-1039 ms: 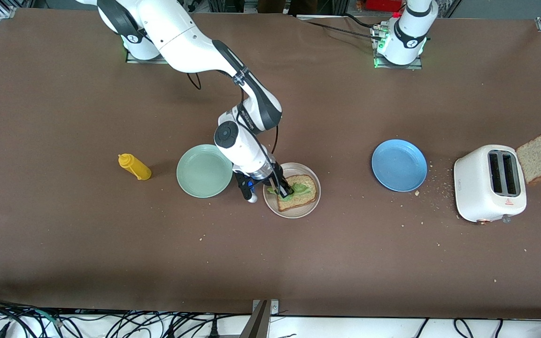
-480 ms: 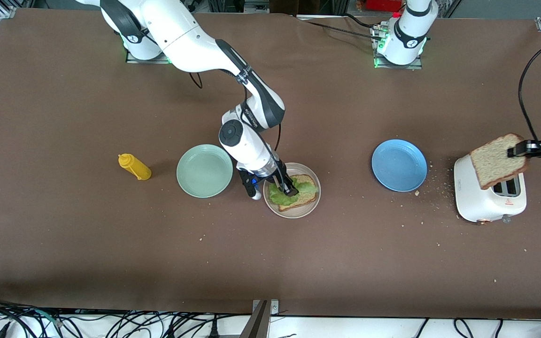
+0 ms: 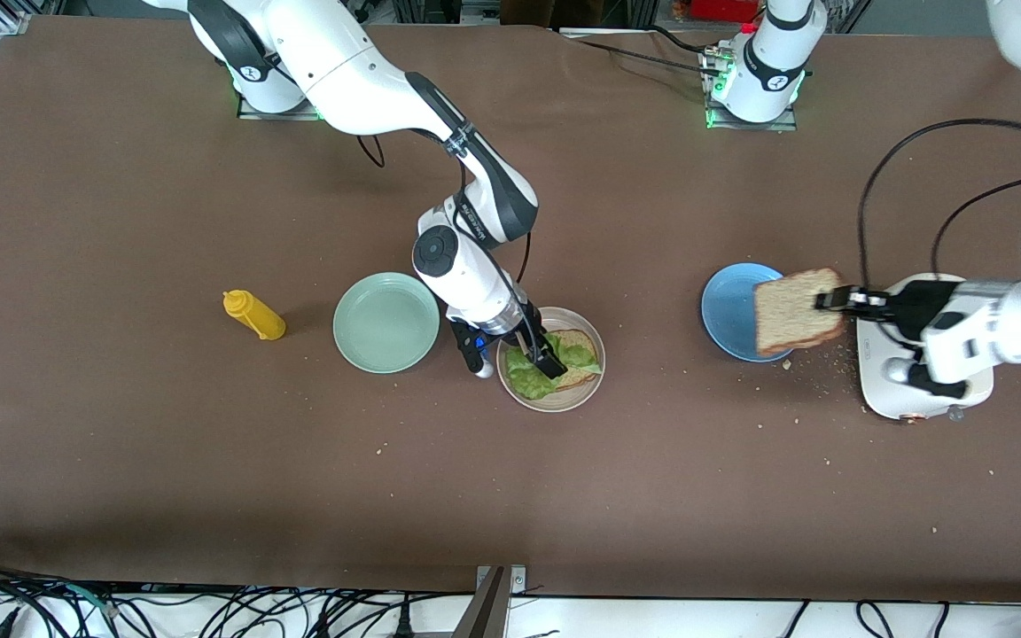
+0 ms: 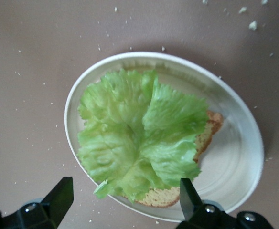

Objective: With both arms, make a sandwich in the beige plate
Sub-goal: 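Release the lettuce on the toast while the left gripper carries toast over, then lower the toast onto the lettuce while the right gripper withdraws, then open the left gripper and draw it back past the blue plate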

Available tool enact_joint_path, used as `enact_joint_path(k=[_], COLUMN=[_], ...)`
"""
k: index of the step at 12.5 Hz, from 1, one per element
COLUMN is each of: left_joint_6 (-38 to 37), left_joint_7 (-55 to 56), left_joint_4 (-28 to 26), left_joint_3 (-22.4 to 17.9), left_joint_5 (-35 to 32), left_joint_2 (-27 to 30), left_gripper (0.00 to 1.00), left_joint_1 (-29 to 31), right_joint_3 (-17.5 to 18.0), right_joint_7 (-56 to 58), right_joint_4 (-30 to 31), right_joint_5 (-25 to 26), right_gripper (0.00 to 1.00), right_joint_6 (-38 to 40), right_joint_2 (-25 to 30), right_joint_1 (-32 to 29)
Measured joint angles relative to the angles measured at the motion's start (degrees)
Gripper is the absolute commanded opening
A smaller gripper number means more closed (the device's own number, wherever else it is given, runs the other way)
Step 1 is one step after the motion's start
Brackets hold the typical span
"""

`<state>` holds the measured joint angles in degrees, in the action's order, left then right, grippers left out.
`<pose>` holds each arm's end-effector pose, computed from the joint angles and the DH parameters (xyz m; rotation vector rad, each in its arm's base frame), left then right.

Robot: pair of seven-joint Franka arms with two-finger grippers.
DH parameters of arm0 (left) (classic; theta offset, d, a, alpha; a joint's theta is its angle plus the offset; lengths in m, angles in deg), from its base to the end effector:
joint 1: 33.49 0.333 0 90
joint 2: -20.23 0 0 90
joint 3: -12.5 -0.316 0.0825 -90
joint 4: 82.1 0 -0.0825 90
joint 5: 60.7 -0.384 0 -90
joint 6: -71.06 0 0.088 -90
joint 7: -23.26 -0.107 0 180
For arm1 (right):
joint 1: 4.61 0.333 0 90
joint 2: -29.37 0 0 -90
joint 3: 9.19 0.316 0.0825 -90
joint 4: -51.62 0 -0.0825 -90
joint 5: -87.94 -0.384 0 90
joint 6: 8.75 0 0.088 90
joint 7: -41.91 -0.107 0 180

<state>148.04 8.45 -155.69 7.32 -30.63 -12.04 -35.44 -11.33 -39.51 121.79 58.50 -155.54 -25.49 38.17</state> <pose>0.6624 -0.0378 0.4086 2.5259 -0.2414 -0.5432 0.5968 0.5147 0.2267 -2.2820 1.3506 0.1479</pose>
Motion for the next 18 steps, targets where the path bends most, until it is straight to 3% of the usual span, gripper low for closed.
enact_joint_path(k=[3, 5, 7, 11, 15, 18], left_joint_6=[0.37, 5.4, 10.52, 14.18, 22.73, 25.61], left_joint_7=[1.61, 1.7, 1.87, 5.2, 9.76, 10.32], left_joint_4=[-0.15, -0.14, -0.1, 0.31, 0.31, -0.42], left_joint_3=[0.07, 0.14, 0.4, 0.66, 0.77, 0.73], left_joint_5=[12.91, 20.51, 24.21, 26.08, 26.1, 26.1], left_joint_2=[-5.74, -9.4, -11.16, -11.54, -11.69, -12.48], left_gripper=[0.0, 0.0, 0.0, 0.0, 0.0, 0.0], left_joint_1=[-1.19, -1.5, -3.37, -9.38, -16.78, -19.53], right_joint_3=[-5.57, -6.94, -8.07, -16.96, -25.82, -27.15], right_joint_7=[1.56, 8.17, 16.71, 40.39, 64.81, 74.54], right_joint_4=[-1.23, -1.41, -1.49, -1.46, -1.42, -1.28], right_joint_5=[0.01, 0.01, 0.2, 3.52, 7.88, 15.76], right_gripper=[0.98, 0.98, 0.98, 0.99, 0.99, 0.99], right_joint_6=[13.61, 24.8, 35.65, 53.86, 60.44, 61.0], right_joint_2=[4.86, 9.64, 14.21, 20.78, 24.04, 26.91], right_joint_1=[-0.94, -4.4, -8.31, -9.81, -9.83, -9.57])
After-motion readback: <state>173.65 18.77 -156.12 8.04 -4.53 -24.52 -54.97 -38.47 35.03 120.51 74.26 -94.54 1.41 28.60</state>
